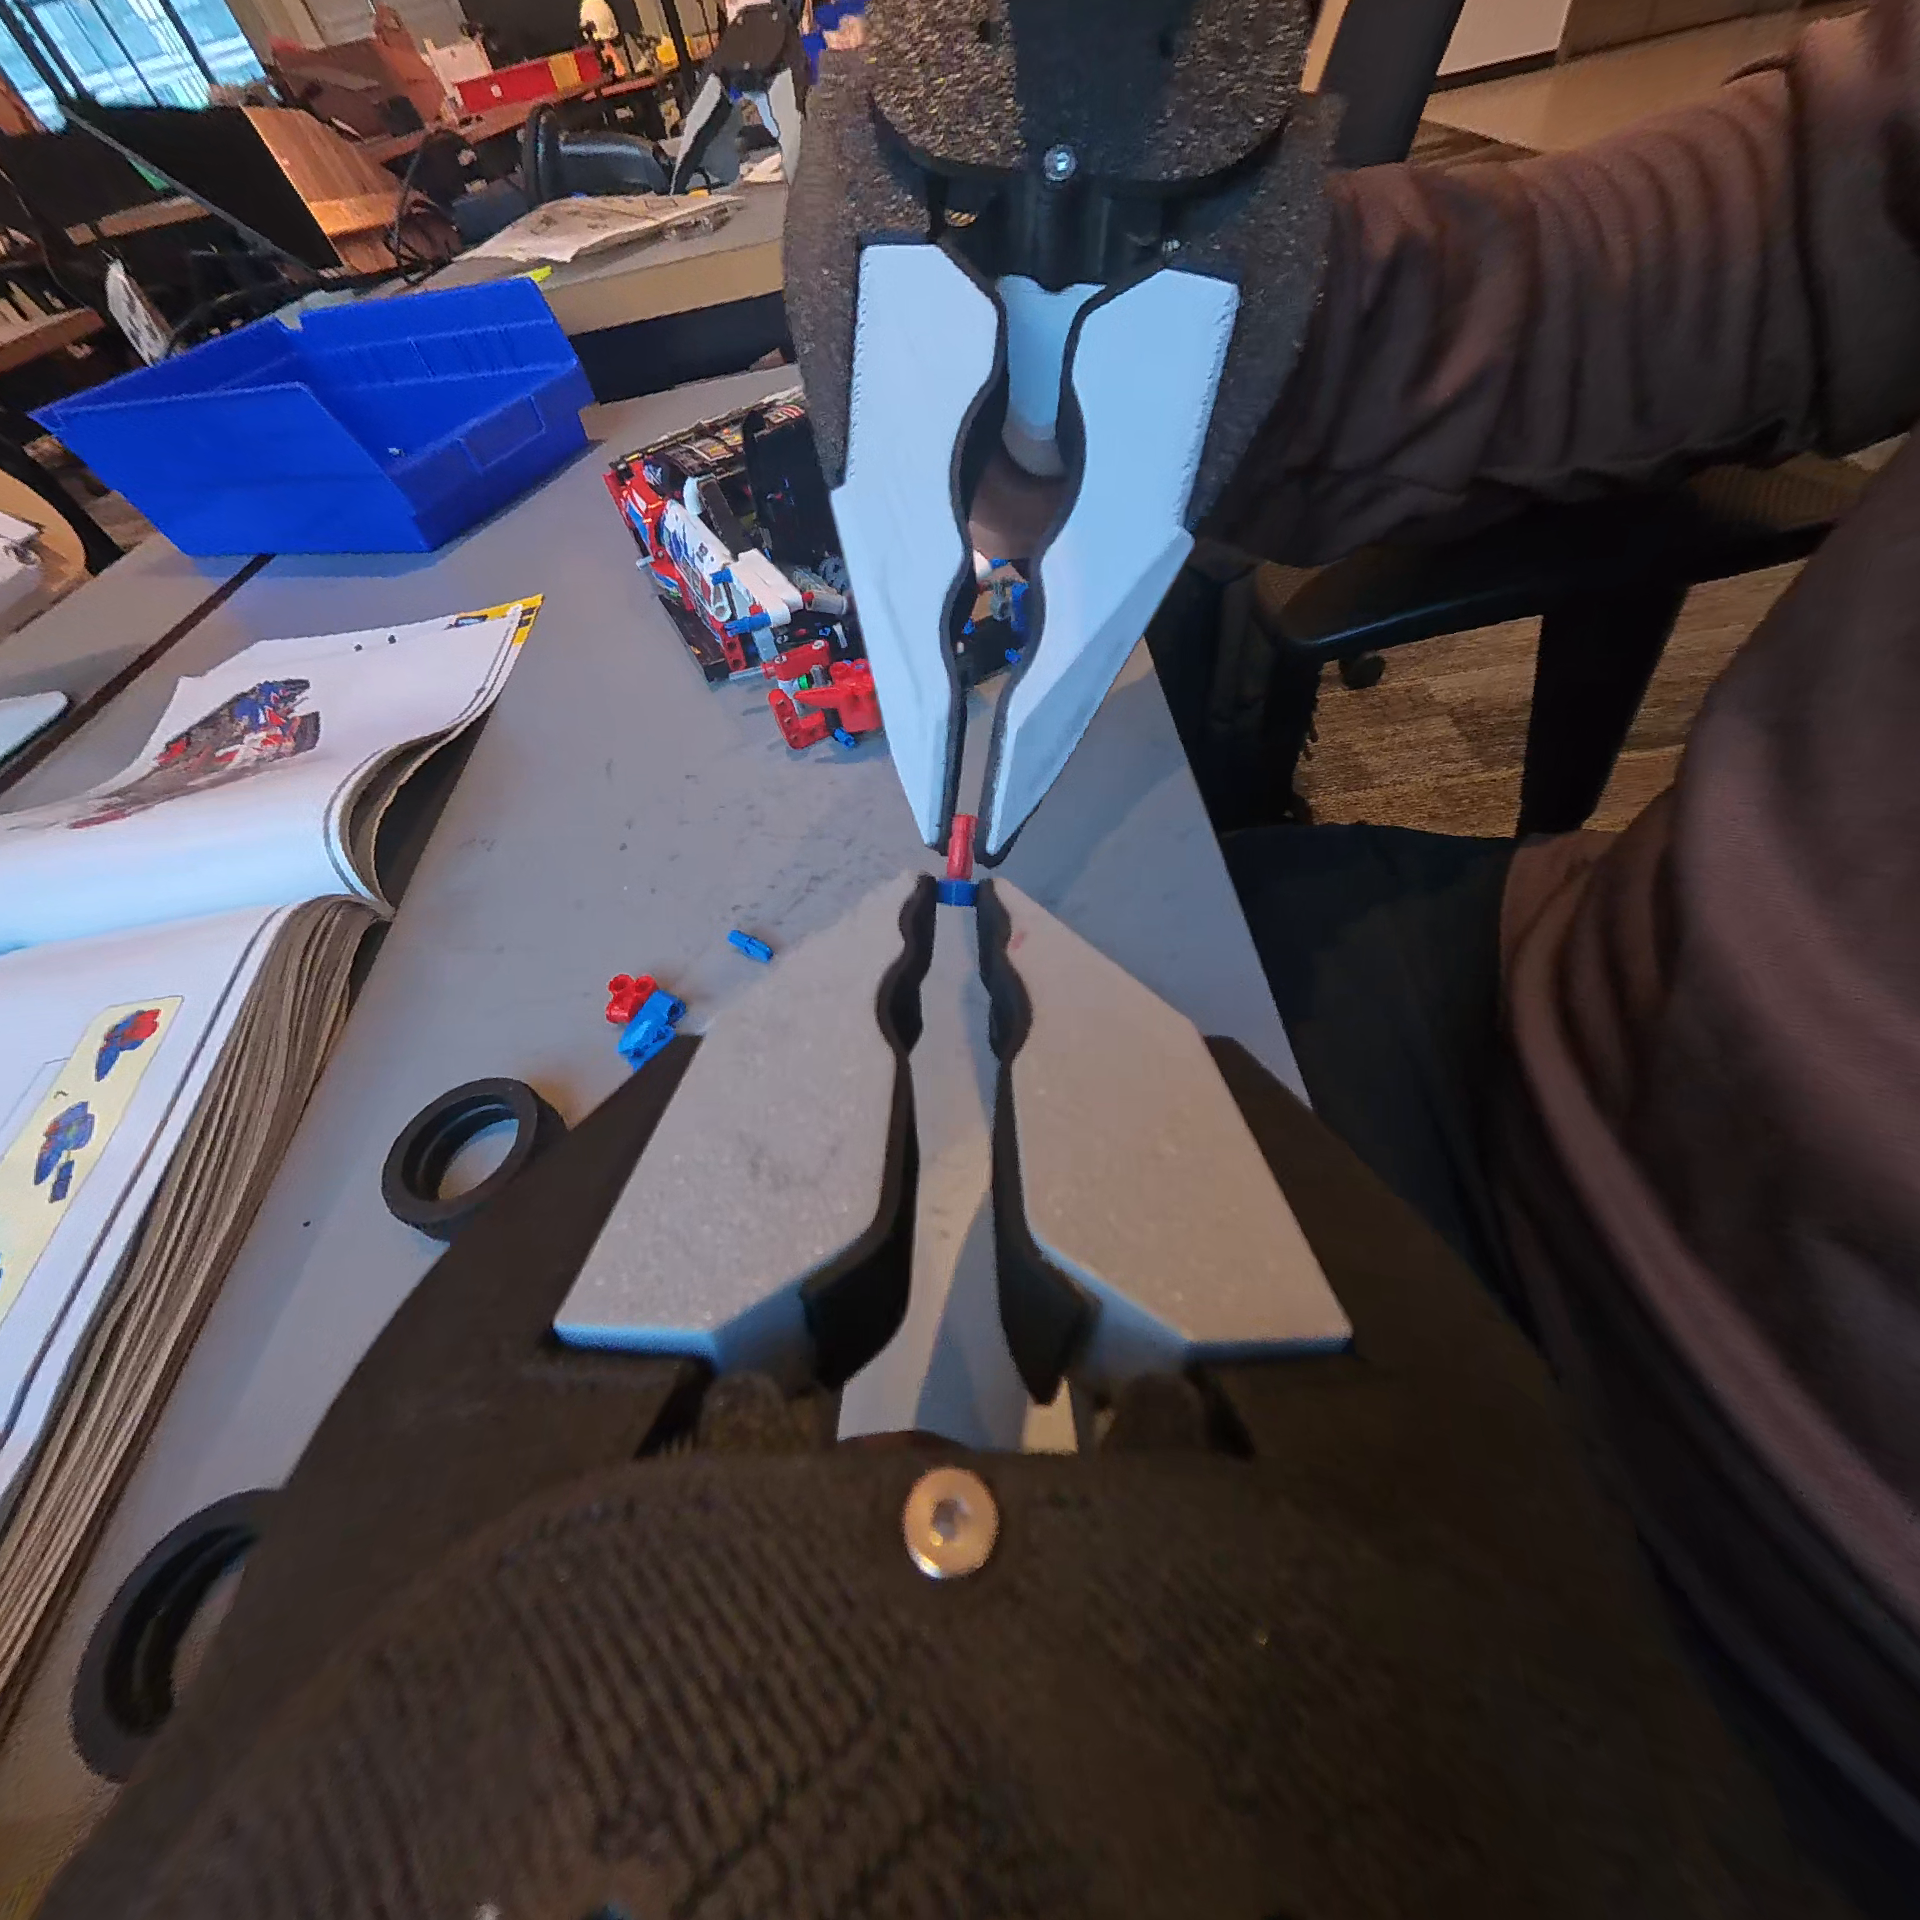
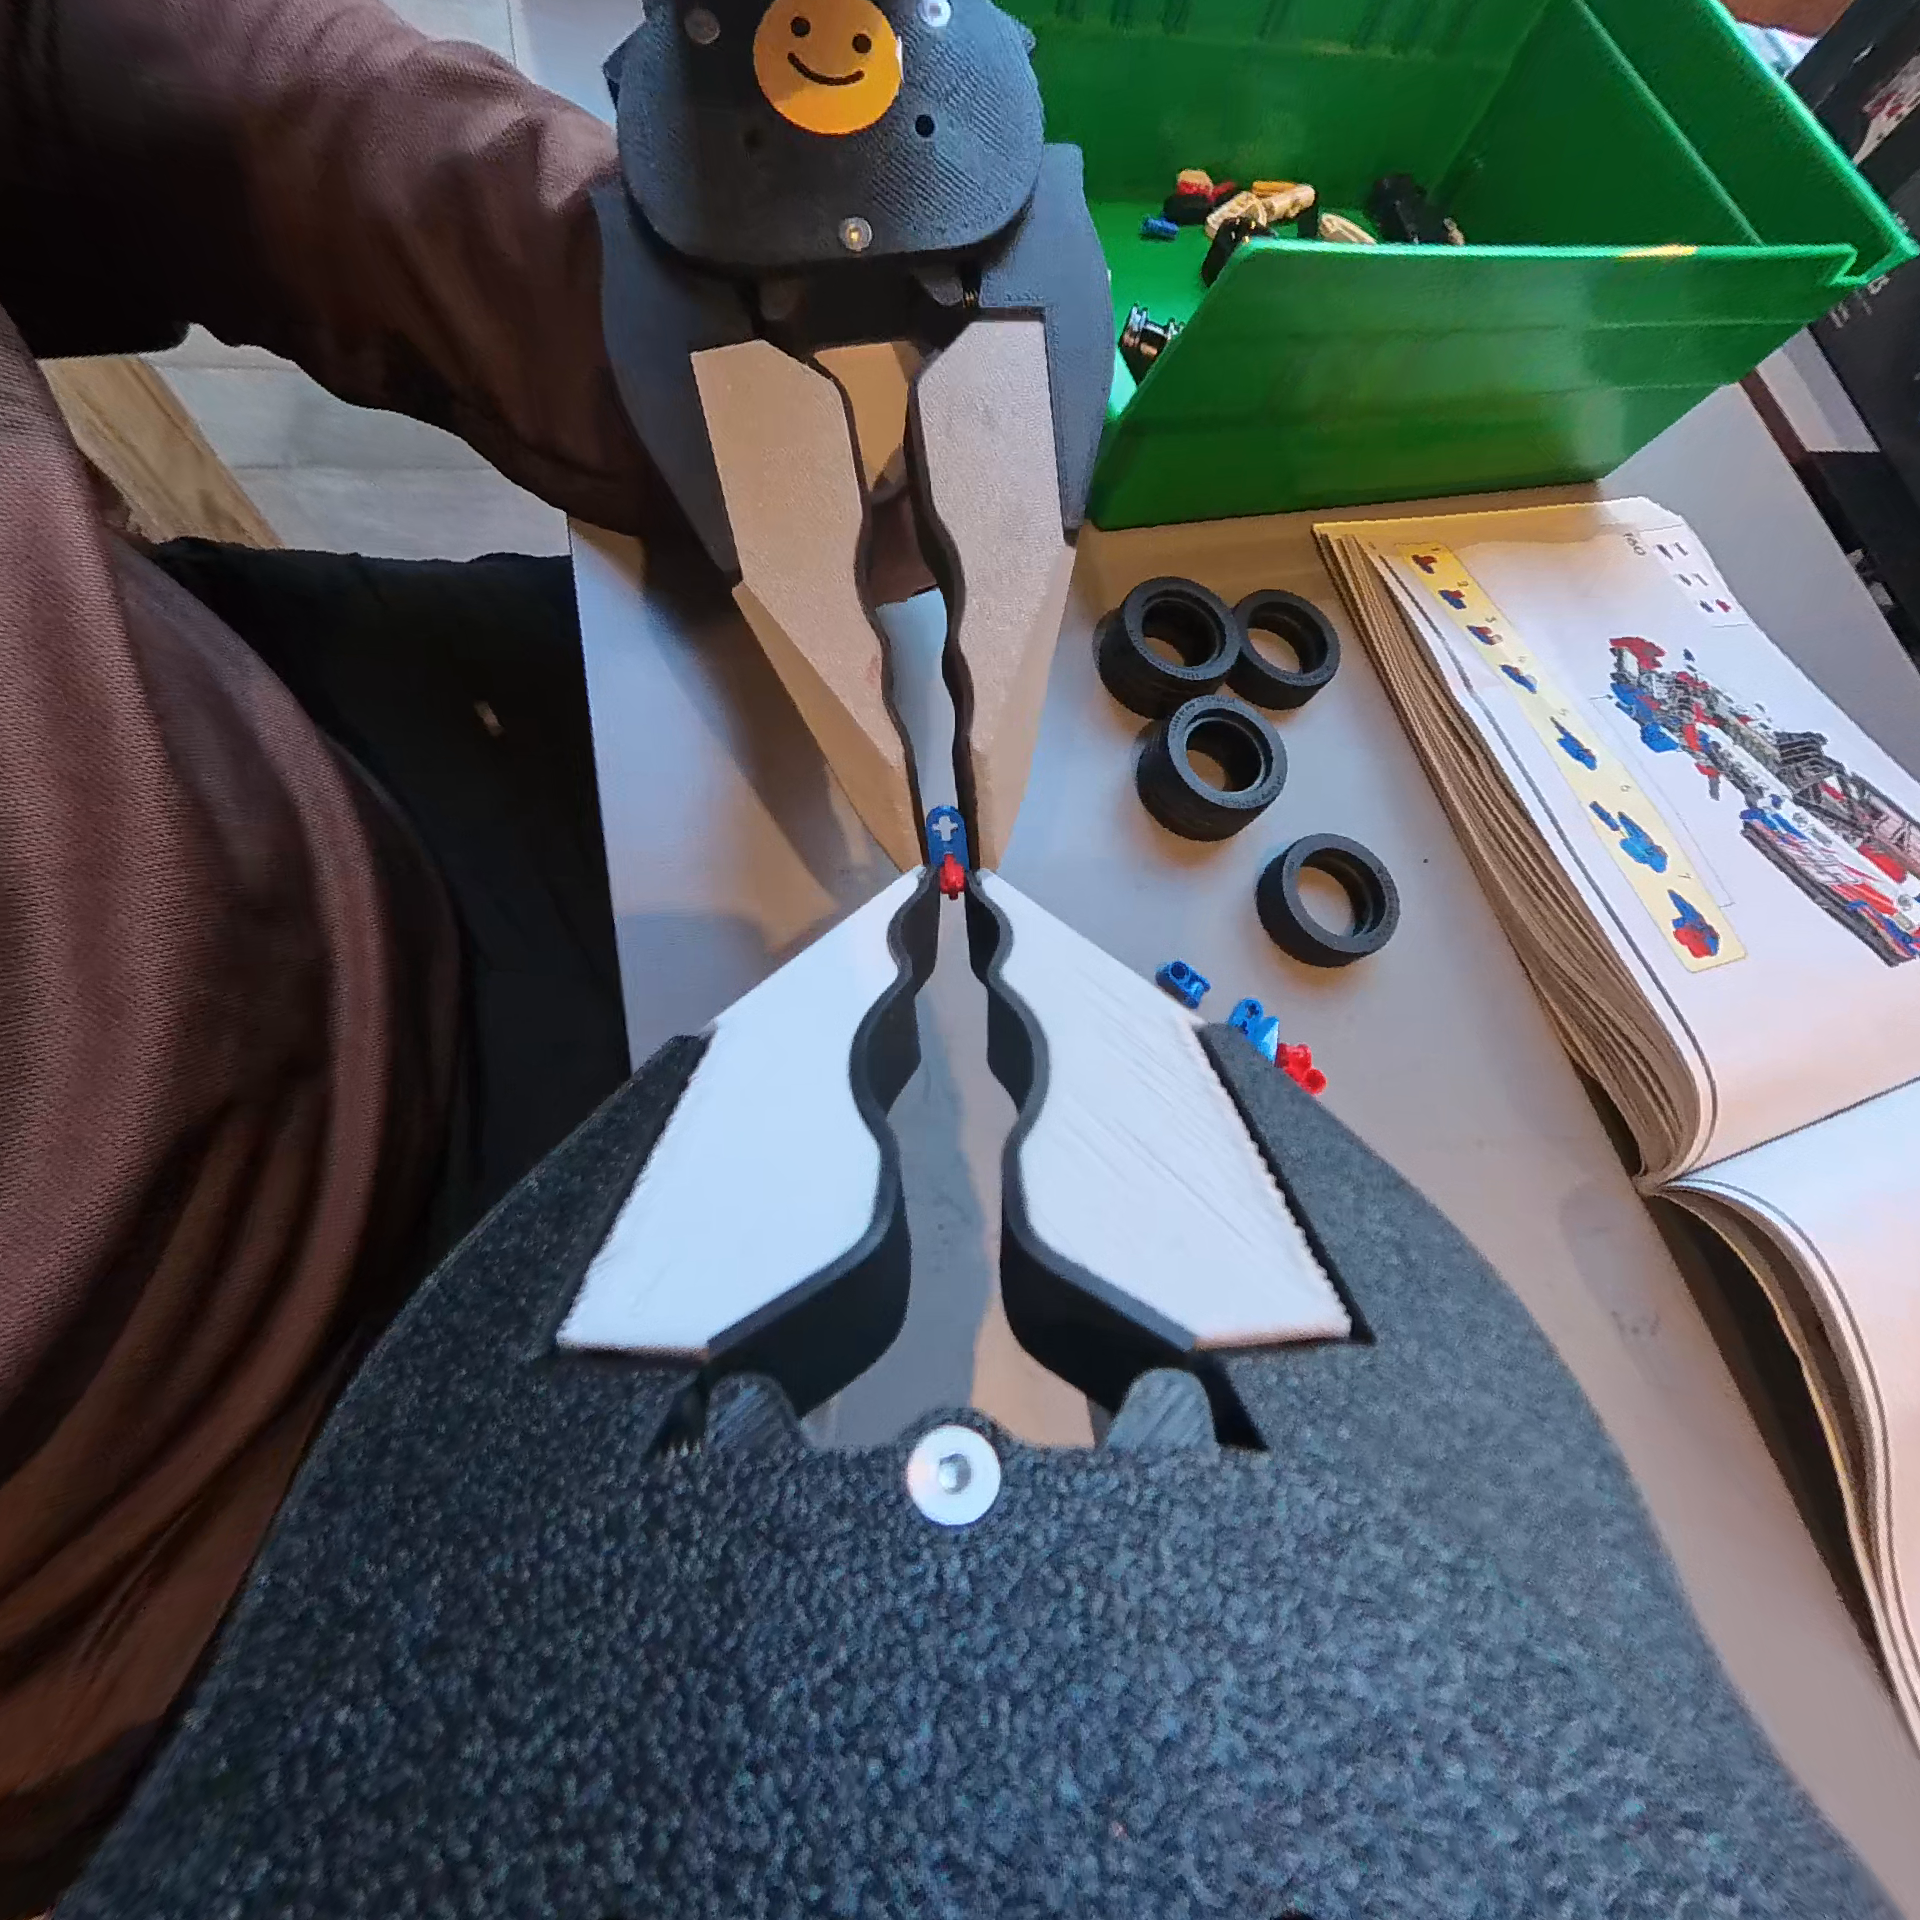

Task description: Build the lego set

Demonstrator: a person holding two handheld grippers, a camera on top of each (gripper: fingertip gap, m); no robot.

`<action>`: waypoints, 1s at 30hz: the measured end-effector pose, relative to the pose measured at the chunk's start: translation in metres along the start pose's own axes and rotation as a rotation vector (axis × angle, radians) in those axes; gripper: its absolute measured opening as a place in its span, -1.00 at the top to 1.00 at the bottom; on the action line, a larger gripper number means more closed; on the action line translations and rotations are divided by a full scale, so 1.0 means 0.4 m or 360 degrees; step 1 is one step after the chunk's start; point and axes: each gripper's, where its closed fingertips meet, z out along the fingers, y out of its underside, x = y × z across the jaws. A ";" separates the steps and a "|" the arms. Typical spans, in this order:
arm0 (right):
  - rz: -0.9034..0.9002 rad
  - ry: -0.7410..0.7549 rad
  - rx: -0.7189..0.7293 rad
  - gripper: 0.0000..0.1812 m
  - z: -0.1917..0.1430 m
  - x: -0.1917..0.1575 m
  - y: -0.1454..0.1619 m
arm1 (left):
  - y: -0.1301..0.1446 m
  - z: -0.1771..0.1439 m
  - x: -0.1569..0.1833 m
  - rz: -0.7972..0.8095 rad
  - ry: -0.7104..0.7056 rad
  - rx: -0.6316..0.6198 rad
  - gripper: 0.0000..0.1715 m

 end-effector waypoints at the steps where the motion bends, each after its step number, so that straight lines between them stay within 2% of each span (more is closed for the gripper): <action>1: 0.0020 0.0008 -0.0018 0.95 0.003 0.004 0.005 | 0.004 0.002 -0.005 -0.0029 -0.0005 -0.0012 0.95; 2: 0.0054 0.0023 -0.0050 0.95 0.006 0.011 0.012 | 0.013 0.002 -0.015 -0.0039 -0.0034 -0.0042 0.93; 5: 0.0186 0.0069 -0.0200 0.95 0.011 0.039 0.052 | 0.043 0.007 -0.047 -0.0024 -0.0166 -0.0143 0.62; 11: 0.0382 0.0074 -0.0595 0.95 0.039 0.059 0.157 | 0.105 0.031 -0.055 0.0068 -0.0246 -0.0391 0.62; 15: 0.0356 0.0066 -0.0713 0.95 0.064 0.052 0.189 | 0.111 0.027 -0.067 -0.0002 -0.0263 -0.0402 0.62; 25: 0.0368 0.0051 -0.0687 0.90 0.079 0.049 0.199 | 0.122 0.025 -0.080 -0.0059 -0.0292 -0.0441 0.57; 30: 0.0431 0.0090 -0.0509 0.86 0.042 0.052 0.163 | 0.125 0.021 -0.109 -0.0173 -0.0361 -0.0439 0.61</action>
